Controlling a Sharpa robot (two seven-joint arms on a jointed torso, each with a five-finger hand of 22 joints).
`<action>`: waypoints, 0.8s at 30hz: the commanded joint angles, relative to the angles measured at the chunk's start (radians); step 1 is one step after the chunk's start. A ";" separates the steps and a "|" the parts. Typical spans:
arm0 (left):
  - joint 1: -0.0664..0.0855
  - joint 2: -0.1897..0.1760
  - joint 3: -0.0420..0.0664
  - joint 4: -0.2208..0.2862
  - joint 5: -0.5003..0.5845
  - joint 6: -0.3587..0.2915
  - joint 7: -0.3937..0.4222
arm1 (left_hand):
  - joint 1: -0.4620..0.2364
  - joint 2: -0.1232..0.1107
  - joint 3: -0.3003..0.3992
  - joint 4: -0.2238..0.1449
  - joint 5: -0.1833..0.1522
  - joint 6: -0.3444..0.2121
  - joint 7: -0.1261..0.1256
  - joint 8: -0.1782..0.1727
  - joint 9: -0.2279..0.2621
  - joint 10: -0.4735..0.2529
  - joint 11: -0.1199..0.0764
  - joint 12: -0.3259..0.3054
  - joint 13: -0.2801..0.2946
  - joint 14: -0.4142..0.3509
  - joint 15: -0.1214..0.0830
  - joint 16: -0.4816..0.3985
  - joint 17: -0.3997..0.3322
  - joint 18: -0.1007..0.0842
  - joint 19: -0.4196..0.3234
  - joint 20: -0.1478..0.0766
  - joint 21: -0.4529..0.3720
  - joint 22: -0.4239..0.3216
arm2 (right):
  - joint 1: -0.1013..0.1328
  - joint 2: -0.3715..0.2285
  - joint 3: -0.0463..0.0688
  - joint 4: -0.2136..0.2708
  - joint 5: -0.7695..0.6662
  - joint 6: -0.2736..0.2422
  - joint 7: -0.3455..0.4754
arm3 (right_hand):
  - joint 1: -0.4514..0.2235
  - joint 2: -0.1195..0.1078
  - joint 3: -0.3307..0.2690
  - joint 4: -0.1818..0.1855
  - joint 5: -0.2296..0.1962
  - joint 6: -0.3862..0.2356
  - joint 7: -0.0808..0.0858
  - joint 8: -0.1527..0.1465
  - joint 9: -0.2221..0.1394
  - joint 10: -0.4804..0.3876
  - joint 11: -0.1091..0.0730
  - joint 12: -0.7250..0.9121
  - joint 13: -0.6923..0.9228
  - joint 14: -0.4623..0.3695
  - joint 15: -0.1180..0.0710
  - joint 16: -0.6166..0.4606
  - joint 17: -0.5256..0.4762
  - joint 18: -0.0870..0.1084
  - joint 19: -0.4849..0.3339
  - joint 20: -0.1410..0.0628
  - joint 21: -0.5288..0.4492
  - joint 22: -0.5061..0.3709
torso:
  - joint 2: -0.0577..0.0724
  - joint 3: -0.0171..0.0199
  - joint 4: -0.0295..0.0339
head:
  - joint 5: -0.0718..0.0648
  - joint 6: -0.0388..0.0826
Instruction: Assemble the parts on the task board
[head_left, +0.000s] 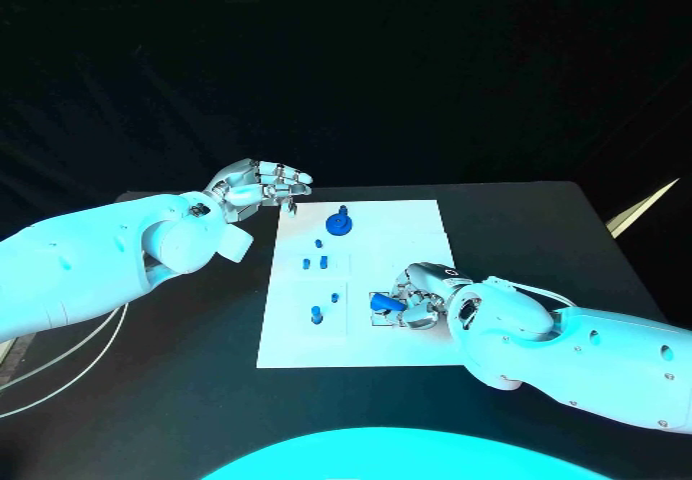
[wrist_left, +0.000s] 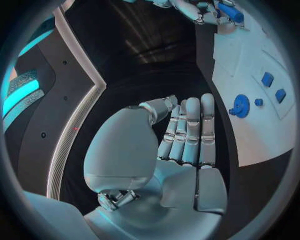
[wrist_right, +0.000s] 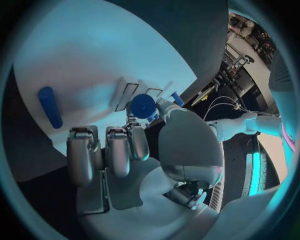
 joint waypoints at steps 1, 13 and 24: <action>0.000 0.000 0.001 0.002 -0.001 0.000 0.001 | -0.014 -0.001 -0.010 0.006 0.014 -0.011 0.002 0.015 -0.013 -0.011 0.002 0.011 0.009 -0.002 -0.002 -0.017 -0.010 0.007 0.011 0.000 -0.021 -0.013 | -0.003 0.000 -0.003 0.001 -0.007 0.000 -0.003 | -0.025 0.015 0.076 -0.001 -0.004 0.079 -0.015 0.065 0.017 0.056 -0.008 0.025 0.171 0.091 -0.008 0.015 0.215 -0.031 0.097 -0.015 0.030 0.268 | 0.001 0.0003 0.0001 | -0.001 0.000; 0.000 -0.001 0.001 0.001 -0.001 0.001 -0.001 | -0.012 0.000 -0.009 0.005 0.014 -0.012 0.002 0.016 -0.013 -0.011 0.002 0.012 0.009 -0.002 -0.002 -0.018 -0.010 0.007 0.012 0.000 -0.021 -0.013 | -0.006 0.000 -0.002 0.009 -0.029 -0.013 -0.009 | -0.102 0.072 0.110 -0.002 0.027 0.099 -0.028 0.086 0.010 0.077 -0.020 0.056 0.197 0.095 -0.018 0.024 0.235 -0.036 0.103 -0.024 0.057 0.275 | 0.001 0.0009 0.0002 | -0.002 -0.001; 0.000 -0.001 0.001 0.000 -0.001 0.003 -0.003 | -0.012 0.000 -0.009 0.005 0.014 -0.012 0.002 0.016 -0.013 -0.011 0.002 0.012 0.009 -0.002 -0.002 -0.018 -0.010 0.007 0.012 0.000 -0.021 -0.013 | -0.008 -0.002 -0.002 0.020 -0.047 -0.033 -0.013 | -0.131 0.099 0.145 -0.003 0.033 0.109 -0.033 0.095 0.002 0.085 -0.024 0.067 0.207 0.098 -0.023 0.029 0.246 -0.036 0.103 -0.029 0.058 0.275 | 0.000 0.0015 0.0001 | -0.005 -0.002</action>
